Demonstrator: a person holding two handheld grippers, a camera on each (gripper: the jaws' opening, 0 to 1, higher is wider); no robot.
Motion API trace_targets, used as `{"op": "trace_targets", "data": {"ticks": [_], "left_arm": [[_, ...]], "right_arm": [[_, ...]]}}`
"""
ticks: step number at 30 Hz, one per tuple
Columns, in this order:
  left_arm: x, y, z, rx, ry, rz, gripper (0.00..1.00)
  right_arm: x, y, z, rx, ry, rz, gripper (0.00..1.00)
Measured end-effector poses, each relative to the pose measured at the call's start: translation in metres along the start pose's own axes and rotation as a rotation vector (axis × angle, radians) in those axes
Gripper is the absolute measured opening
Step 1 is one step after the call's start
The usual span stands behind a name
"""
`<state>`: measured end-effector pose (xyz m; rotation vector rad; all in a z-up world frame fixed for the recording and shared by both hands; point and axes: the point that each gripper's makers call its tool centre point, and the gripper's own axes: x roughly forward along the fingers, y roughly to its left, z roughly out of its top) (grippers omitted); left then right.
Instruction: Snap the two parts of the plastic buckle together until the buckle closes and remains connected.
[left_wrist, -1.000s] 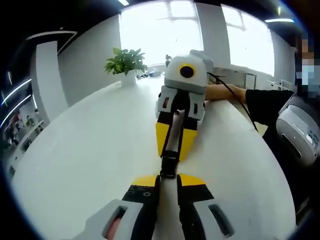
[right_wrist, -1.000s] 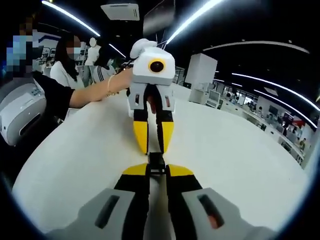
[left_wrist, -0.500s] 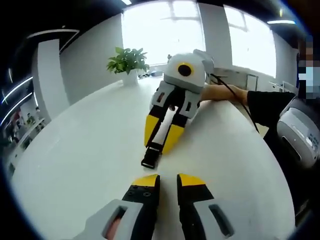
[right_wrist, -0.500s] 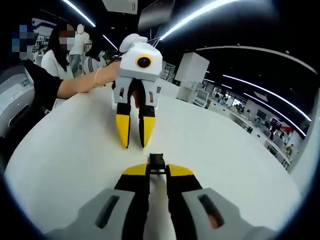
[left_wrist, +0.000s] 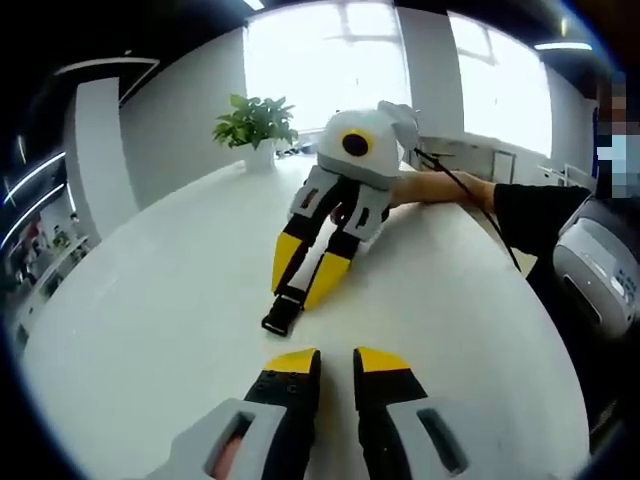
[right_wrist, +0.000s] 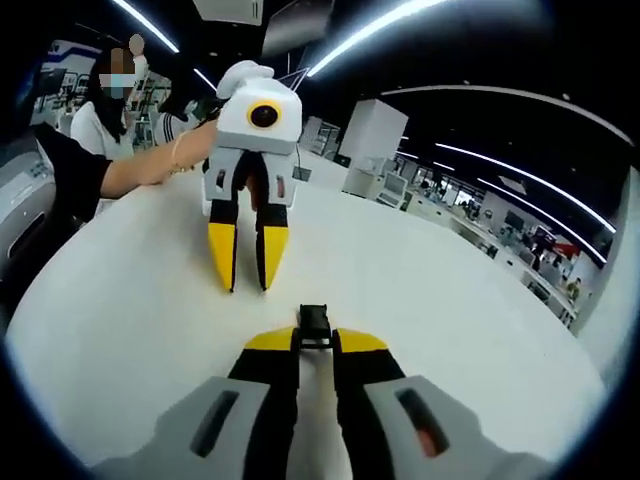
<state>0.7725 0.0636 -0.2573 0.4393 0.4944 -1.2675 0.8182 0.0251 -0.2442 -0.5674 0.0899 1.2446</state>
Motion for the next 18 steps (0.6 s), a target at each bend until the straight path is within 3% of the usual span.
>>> {"op": "trace_targets", "data": {"ticks": [8, 18], "left_arm": [[0.0005, -0.001, -0.0001, 0.0, -0.001, -0.002, 0.12], [0.0014, -0.001, 0.0006, -0.006, -0.006, -0.007, 0.12]], "right_arm": [[-0.0009, -0.0062, -0.0007, 0.013, 0.002, -0.028, 0.13], [0.0048, -0.0034, 0.0077, 0.023, -0.03, -0.009, 0.12]]}}
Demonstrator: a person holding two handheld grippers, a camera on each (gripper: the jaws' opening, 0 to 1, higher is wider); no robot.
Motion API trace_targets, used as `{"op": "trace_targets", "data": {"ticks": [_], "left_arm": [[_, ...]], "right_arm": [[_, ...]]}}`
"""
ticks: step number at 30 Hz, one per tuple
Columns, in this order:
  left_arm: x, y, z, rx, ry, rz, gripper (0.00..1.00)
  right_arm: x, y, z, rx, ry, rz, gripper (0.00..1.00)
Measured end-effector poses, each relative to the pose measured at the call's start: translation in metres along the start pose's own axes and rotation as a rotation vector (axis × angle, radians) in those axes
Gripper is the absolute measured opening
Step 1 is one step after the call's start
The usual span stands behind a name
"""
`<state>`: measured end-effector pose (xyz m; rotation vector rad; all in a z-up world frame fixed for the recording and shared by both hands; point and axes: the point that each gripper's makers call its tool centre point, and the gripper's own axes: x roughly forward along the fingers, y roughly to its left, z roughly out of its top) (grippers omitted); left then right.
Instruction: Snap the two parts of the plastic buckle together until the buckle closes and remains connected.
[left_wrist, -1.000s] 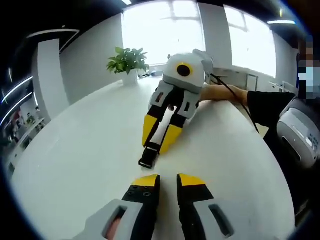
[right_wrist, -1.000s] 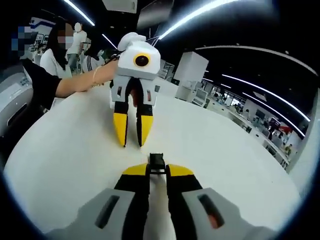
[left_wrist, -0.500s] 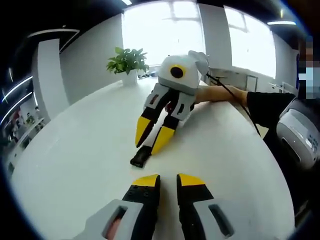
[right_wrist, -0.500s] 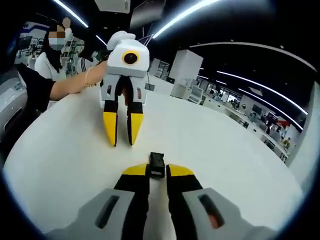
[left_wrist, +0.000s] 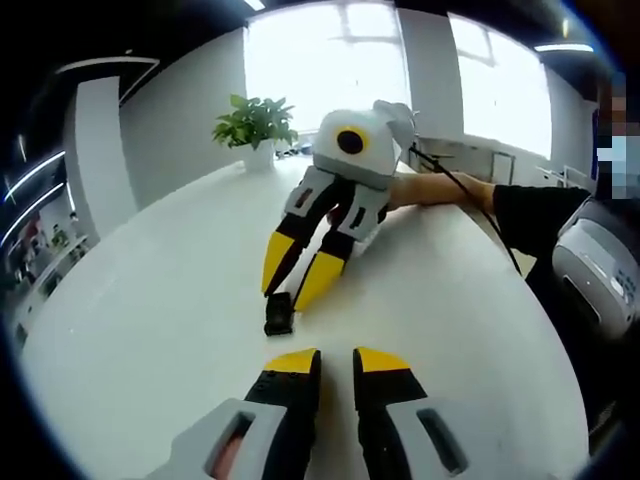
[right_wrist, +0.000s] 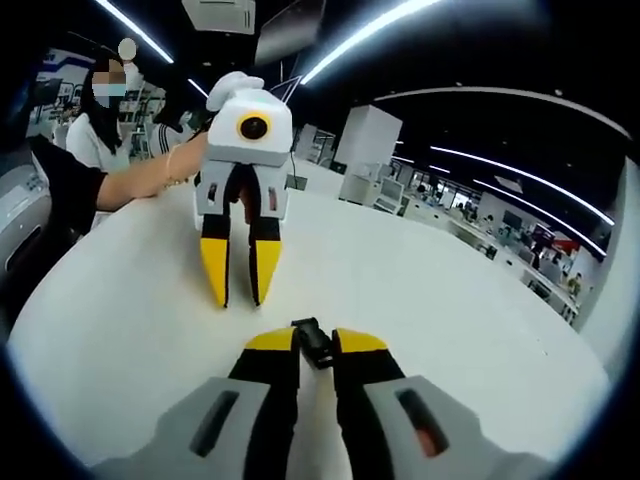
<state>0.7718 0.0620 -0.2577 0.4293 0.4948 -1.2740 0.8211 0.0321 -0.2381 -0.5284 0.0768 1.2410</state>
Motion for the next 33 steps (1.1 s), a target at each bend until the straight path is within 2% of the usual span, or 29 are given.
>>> {"op": "trace_targets", "data": {"ticks": [5, 6, 8, 9, 12, 16, 33], "left_arm": [[0.0, -0.001, 0.0, -0.001, -0.002, -0.003, 0.12], [0.0, -0.001, 0.0, -0.001, -0.003, -0.004, 0.12], [0.0, -0.001, 0.0, -0.005, -0.004, -0.006, 0.12], [0.0, -0.001, 0.0, -0.006, -0.005, -0.006, 0.12], [0.0, -0.001, 0.0, -0.001, -0.003, -0.005, 0.12], [0.0, 0.0, 0.0, -0.008, -0.006, -0.007, 0.12], [0.0, 0.0, 0.0, -0.003, -0.003, -0.003, 0.12]], "right_arm": [[0.004, -0.004, -0.002, -0.015, 0.008, -0.012, 0.12], [0.005, -0.012, -0.003, -0.024, 0.007, -0.048, 0.13], [0.003, -0.042, -0.004, -0.069, 0.019, -0.203, 0.12], [0.001, -0.048, -0.004, -0.076, 0.018, -0.228, 0.12], [-0.01, -0.063, 0.002, -0.022, -0.034, -0.285, 0.11], [-0.015, -0.072, 0.001, -0.001, -0.038, -0.304, 0.11], [-0.007, -0.059, -0.005, 0.01, -0.012, -0.25, 0.11]]}}
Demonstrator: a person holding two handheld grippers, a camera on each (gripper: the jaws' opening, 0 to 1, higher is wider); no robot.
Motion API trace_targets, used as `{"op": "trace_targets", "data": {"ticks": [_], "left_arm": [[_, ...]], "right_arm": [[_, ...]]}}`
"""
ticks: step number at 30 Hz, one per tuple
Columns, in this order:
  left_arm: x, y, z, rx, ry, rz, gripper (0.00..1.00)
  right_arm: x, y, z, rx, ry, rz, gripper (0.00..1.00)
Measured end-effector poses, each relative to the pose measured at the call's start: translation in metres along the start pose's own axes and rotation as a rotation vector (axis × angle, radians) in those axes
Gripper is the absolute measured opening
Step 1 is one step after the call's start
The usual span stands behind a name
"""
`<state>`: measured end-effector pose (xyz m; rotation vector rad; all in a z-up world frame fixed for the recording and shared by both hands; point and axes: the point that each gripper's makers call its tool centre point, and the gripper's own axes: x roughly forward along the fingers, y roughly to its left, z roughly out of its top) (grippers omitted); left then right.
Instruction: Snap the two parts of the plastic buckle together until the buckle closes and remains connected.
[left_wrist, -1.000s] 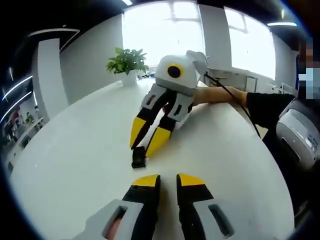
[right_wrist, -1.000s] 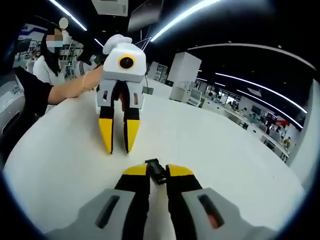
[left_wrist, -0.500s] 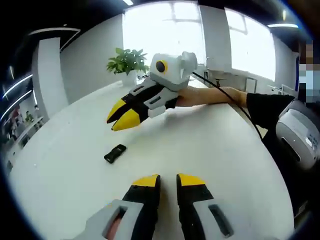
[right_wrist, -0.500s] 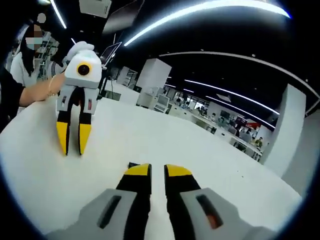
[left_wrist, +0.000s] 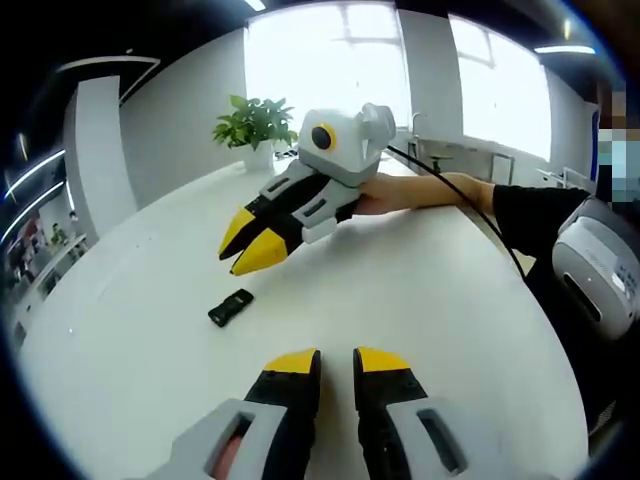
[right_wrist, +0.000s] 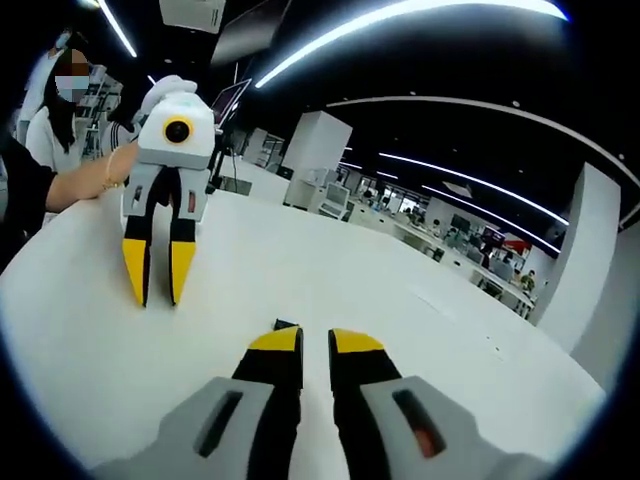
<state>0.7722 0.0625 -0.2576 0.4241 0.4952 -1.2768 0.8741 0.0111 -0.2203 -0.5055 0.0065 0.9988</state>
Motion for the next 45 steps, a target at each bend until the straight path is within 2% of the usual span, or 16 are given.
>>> {"op": "trace_targets", "data": {"ticks": [17, 37, 45], "left_arm": [[-0.001, 0.002, 0.001, 0.025, 0.014, 0.013, 0.13], [-0.007, 0.014, 0.0, 0.028, 0.026, 0.086, 0.15], [-0.01, 0.025, 0.0, 0.007, 0.026, 0.131, 0.16]], "right_arm": [[-0.004, 0.007, -0.001, 0.012, 0.02, 0.021, 0.11], [-0.017, 0.008, 0.009, 0.016, 0.005, 0.01, 0.12], [-0.019, 0.007, 0.006, 0.02, 0.02, 0.007, 0.12]]}}
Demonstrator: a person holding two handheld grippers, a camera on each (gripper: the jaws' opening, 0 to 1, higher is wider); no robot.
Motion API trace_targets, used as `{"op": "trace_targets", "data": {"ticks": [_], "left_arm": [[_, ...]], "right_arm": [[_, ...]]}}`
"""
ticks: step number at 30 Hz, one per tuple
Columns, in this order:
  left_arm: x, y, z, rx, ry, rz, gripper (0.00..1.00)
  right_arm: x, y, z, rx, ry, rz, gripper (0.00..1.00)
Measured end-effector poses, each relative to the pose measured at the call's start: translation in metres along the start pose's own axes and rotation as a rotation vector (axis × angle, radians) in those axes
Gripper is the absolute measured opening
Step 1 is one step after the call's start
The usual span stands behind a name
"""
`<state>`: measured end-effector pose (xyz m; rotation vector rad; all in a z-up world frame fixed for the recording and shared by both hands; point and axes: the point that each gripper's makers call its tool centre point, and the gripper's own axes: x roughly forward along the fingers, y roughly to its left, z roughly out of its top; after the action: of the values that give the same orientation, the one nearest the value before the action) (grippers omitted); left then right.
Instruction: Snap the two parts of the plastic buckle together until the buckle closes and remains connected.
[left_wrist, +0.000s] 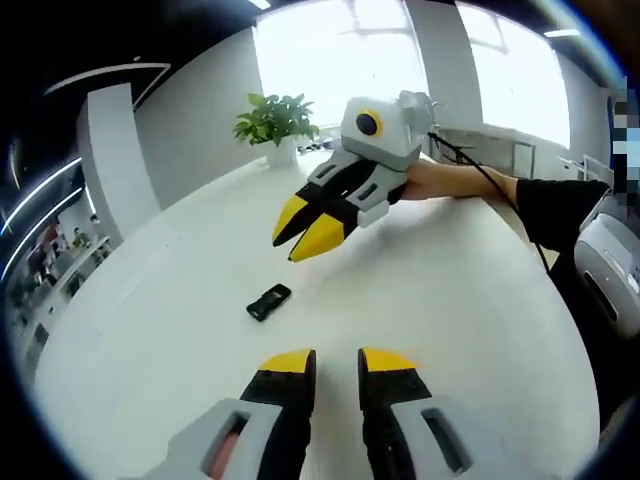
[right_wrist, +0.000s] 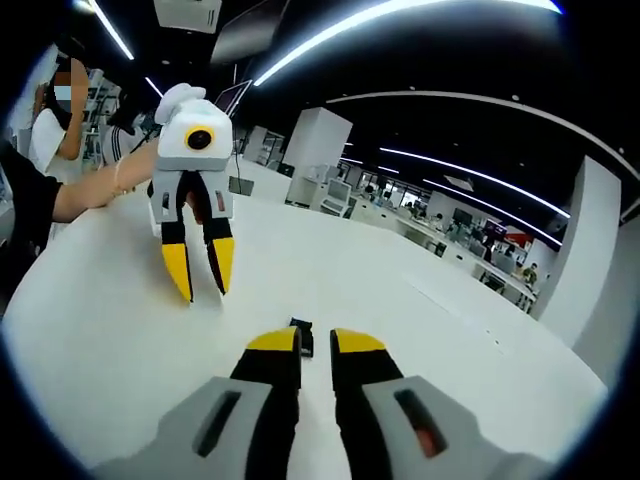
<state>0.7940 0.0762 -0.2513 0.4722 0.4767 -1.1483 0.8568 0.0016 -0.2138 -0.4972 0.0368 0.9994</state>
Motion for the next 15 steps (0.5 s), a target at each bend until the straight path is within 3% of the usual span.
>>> {"op": "trace_targets", "data": {"ticks": [15], "left_arm": [[-0.003, 0.016, 0.003, -0.04, -0.013, 0.068, 0.16]], "right_arm": [[-0.006, -0.002, -0.001, 0.015, 0.014, -0.012, 0.12]]}}
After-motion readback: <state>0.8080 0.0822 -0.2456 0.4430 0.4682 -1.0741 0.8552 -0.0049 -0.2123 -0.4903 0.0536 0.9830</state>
